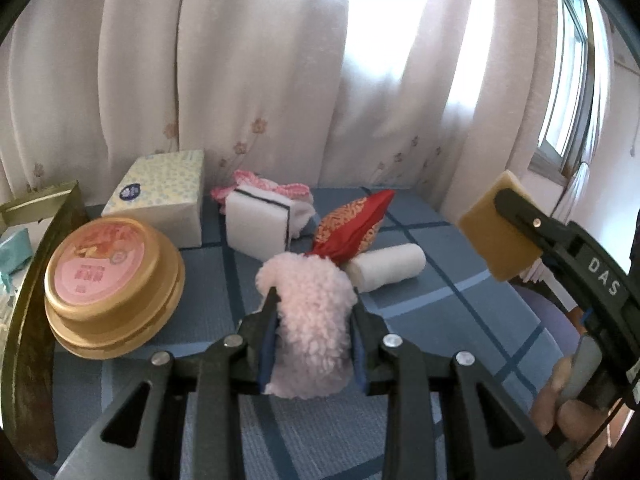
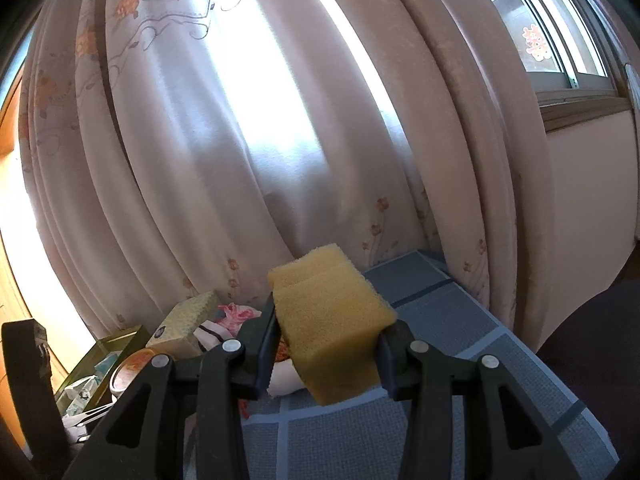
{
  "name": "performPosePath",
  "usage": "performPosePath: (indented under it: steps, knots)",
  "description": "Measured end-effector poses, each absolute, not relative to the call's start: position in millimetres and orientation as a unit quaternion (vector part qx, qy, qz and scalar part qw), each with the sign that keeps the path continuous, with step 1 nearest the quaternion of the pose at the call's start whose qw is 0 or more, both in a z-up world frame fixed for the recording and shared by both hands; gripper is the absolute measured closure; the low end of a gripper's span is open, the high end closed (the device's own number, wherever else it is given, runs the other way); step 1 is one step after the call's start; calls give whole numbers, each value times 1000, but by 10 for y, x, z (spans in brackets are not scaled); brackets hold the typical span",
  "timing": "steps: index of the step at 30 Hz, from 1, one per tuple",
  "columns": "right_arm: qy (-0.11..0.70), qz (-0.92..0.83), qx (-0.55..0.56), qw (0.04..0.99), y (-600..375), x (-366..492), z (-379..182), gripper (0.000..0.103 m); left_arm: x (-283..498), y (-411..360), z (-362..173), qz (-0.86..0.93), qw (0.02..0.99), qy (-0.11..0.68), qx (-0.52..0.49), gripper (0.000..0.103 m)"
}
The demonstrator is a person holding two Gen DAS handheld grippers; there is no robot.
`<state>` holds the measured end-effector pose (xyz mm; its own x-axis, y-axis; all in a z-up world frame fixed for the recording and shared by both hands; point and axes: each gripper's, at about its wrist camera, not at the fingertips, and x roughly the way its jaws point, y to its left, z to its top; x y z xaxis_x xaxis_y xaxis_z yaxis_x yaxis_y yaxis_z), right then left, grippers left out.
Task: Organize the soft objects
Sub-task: 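Carry the yellow sponge and pink puff into the gold tray and open both grippers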
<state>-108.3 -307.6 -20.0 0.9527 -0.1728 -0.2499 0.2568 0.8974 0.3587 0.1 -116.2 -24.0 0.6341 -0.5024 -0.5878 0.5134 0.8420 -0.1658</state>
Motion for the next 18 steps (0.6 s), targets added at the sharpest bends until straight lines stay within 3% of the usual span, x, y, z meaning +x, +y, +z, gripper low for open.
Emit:
performPosePath:
  steps: [18]
  knots:
    - [87,-89,79,989,-2273,-1011,-82,59,-97,-663,-66,-244,927,283,-2,74]
